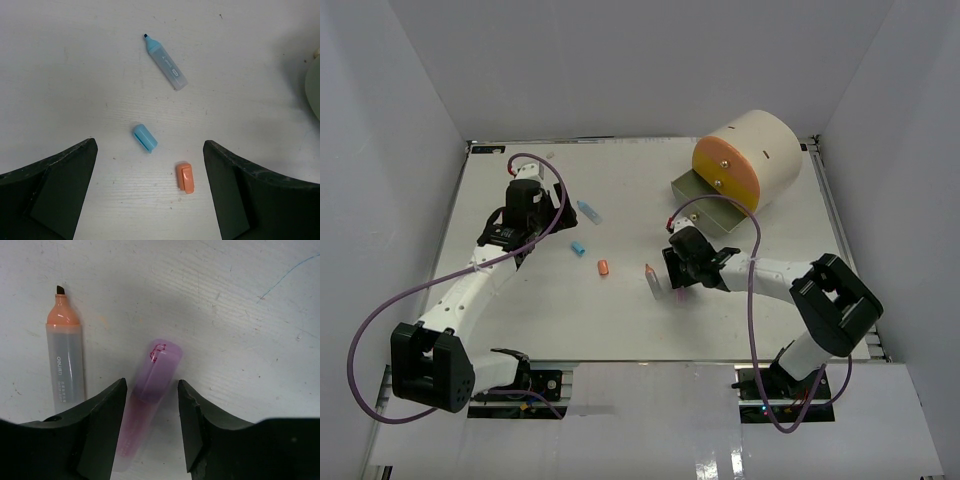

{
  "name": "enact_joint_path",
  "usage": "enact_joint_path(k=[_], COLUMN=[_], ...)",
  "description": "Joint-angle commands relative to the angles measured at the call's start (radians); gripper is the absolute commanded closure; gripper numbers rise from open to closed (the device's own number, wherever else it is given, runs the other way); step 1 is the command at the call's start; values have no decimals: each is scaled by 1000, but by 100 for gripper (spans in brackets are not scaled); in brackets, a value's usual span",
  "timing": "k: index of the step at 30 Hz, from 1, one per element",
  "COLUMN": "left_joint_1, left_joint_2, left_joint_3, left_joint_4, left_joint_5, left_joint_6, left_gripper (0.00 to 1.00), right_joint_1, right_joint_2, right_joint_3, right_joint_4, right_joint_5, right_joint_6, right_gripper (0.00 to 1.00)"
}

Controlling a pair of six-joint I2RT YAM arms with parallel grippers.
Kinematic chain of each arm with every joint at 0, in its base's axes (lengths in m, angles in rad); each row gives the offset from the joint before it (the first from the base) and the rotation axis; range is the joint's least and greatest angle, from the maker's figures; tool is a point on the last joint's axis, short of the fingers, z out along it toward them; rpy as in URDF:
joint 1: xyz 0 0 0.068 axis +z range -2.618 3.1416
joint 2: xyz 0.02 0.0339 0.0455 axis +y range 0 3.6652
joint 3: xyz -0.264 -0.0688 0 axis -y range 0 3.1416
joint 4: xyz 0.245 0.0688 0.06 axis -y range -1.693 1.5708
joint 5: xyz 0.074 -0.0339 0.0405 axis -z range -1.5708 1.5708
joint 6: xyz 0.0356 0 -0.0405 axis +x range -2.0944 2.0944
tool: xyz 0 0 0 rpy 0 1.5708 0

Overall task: Sort the stationery into containers
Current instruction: Pick up the pen from the center of the board, then place the pen in the drawer.

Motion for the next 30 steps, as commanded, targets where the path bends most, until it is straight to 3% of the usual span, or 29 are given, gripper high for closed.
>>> enact_joint_path(k=[1,8,12,20,30], left_joint_1=[3,2,3,2,3], left_joint_2=[-31,-34,-31,-34,-44], left_joint_3=[4,4,2,1,-2], left_joint_4=[12,12,12,13,13], left_joint_5=[-13,-14,-8,-3,-14], left_joint_6=[9,7,7,9,14], left_gripper=[2,2,2,2,2], right_joint_1=[4,5,4,-71,-205], right_joint_2=[12,-31,-65,-111,33], right_joint_3=[-6,33,109,263,424], right_joint_4=[9,-18,-55,-38,75], right_joint_5=[16,45,96,229,199], right_joint_6=[3,-57,-178,-623,-887], right_gripper=[48,72,83,84,80])
